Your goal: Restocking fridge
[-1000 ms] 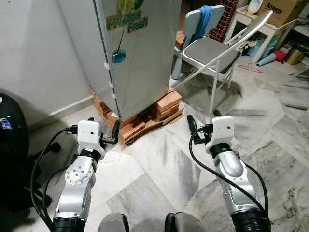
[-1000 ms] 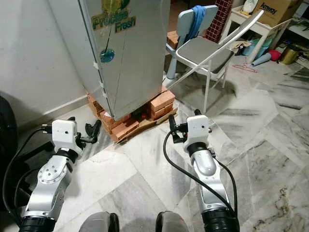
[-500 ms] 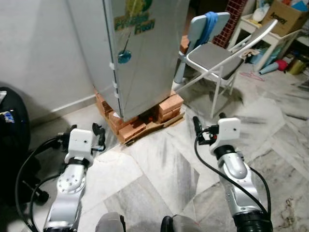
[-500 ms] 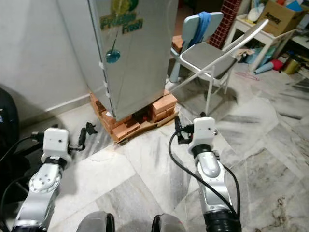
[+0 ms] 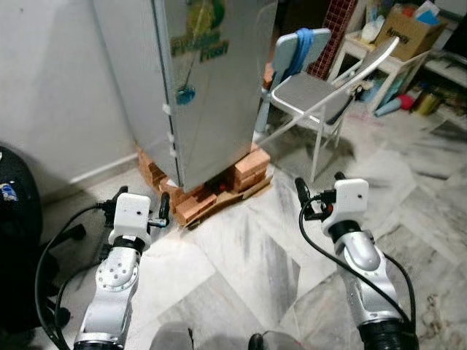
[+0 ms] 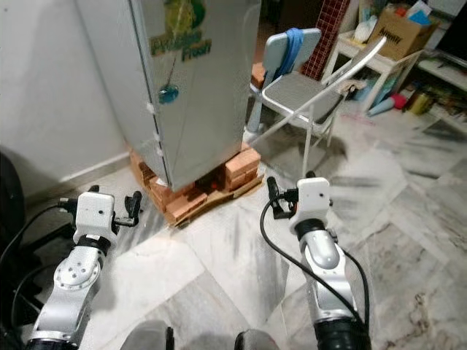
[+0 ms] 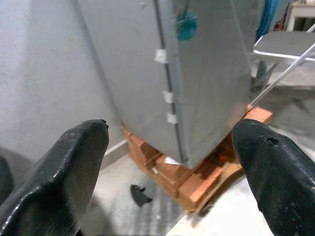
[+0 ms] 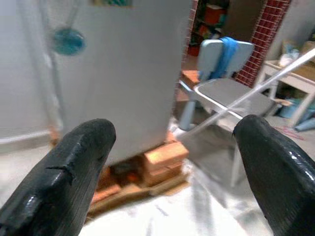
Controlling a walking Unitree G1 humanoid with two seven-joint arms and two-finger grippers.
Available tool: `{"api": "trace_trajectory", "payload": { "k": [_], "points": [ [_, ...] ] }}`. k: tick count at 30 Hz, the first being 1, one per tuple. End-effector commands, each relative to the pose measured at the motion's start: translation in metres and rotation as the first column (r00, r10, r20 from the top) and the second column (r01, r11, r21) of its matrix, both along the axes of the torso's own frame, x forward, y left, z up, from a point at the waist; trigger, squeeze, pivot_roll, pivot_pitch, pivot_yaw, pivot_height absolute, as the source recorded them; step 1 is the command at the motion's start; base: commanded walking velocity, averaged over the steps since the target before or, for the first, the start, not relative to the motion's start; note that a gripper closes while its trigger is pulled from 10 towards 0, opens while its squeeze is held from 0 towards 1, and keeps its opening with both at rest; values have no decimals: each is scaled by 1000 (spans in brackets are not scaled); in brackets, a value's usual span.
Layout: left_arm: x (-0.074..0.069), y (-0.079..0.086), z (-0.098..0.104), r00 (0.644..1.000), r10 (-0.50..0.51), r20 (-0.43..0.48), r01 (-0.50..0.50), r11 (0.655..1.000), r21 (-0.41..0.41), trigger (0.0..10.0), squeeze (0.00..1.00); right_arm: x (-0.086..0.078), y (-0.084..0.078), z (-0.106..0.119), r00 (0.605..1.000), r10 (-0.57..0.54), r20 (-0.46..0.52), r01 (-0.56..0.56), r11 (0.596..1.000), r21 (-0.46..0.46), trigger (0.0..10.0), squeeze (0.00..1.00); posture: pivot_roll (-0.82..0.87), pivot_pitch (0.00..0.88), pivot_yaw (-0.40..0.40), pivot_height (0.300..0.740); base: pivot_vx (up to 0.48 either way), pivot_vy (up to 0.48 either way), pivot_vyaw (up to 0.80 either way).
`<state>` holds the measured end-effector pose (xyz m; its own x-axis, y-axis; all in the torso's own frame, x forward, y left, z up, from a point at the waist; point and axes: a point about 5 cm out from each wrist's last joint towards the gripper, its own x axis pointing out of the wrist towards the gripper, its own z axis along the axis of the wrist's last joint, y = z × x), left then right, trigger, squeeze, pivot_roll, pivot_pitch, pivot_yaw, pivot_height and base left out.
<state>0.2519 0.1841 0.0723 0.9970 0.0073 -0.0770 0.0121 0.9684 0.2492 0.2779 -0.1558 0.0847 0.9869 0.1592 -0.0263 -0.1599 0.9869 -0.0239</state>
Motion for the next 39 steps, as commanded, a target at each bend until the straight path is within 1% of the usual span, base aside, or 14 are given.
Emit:
{"api": "trace_trajectory", "payload": {
  "k": [1, 6, 7, 11, 13, 17, 19, 20, 21, 23, 31, 32, 36, 39],
  "points": [
    [3, -7, 1, 1000, -17, 4, 17, 1000, -15, 10000, 0, -1, -11, 1, 1000, -29, 4, 29, 999, -14, 10000, 0, 91, 53, -62, 740, 285, 386, 0],
    [4, -9, 2, 999, -40, 11, 40, 999, 11, 10000, 0, 0, -11, 1, 1000, -28, 2, 28, 1000, -4, 10000, 0, 89, 55, -59, 740, 318, 355, 0],
    [5, -11, 3, 998, -63, 12, 63, 998, 5, 10000, 0, 1, -11, 1, 999, -34, -2, 34, 999, -11, 10000, 0, 90, 56, -59, 740, 446, 0, -675],
    [6, -12, 4, 997, -70, 17, 70, 998, 8, 10000, 0, 2, -11, 1, 999, -36, -3, 36, 999, -8, 10000, 0, 89, 55, -58, 740, 464, 0, -800],
    [7, -13, 3, 998, -62, 14, 62, 998, -19, 10000, 0, 2, -11, 1, 999, -34, 0, 34, 999, -12, 10000, 0, 89, 55, -59, 740, 469, 0, -800],
    [7, -13, 4, 998, -64, 16, 64, 998, -17, 10000, 0, 3, -11, 2, 999, -34, 1, 34, 999, -11, 10000, 0, 89, 55, -57, 740, 469, 0, -800],
    [8, -13, 2, 999, -43, 2, 43, 998, -50, 10000, 0, 4, -11, 2, 999, -34, 4, 34, 999, -14, 10000, 0, 88, 56, -59, 740, 420, 148, -800],
    [8, -13, 2, 999, -43, 2, 43, 998, -50, 10000, 0, 4, -11, 2, 999, -34, 4, 34, 999, -14, 10000, 0, 88, 56, -59, 740, 379, 296, -800],
    [8, -12, 1, 1000, -27, -10, 26, 997, -70, 10000, 0, 4, -11, 2, 999, -36, 4, 36, 999, -15, 10000, 0, 88, 56, -59, 740, 0, 435, -800],
    [9, -11, 1, 1000, -25, -11, 24, 997, -75, 10000, 0, 4, -12, 2, 999, -36, 5, 36, 999, -17, 10000, 0, 88, 56, -59, 740, 0, 452, -800],
    [9, -10, 2, 1000, -19, -3, 18, 996, -84, 10000, 0, 4, -13, 2, 999, -39, 7, 39, 999, -28, 10000, 0, 83, 55, -59, 740, 0, 480, 0],
    [9, -9, 3, 1000, -13, 0, 13, 996, -89, 10000, 0, 4, -14, 1, 999, -47, 12, 47, 998, -47, 10000, 0, 82, 55, -59, 740, 0, 480, 0],
    [4, -4, 1, 1000, -3, -15, 1, 996, -90, 10000, 0, 4, -15, 0, 999, -49, 8, 50, 998, -44, 10000, 0, 84, 57, -58, 740, 0, 480, 0],
    [4, -2, -1, 1000, -1, -21, -1, 996, -84, 10000, 0, 4, -15, 0, 999, -50, 8, 50, 998, -46, 10000, 0, 85, 58, -60, 740, 0, 480, 0]
  ]
}}
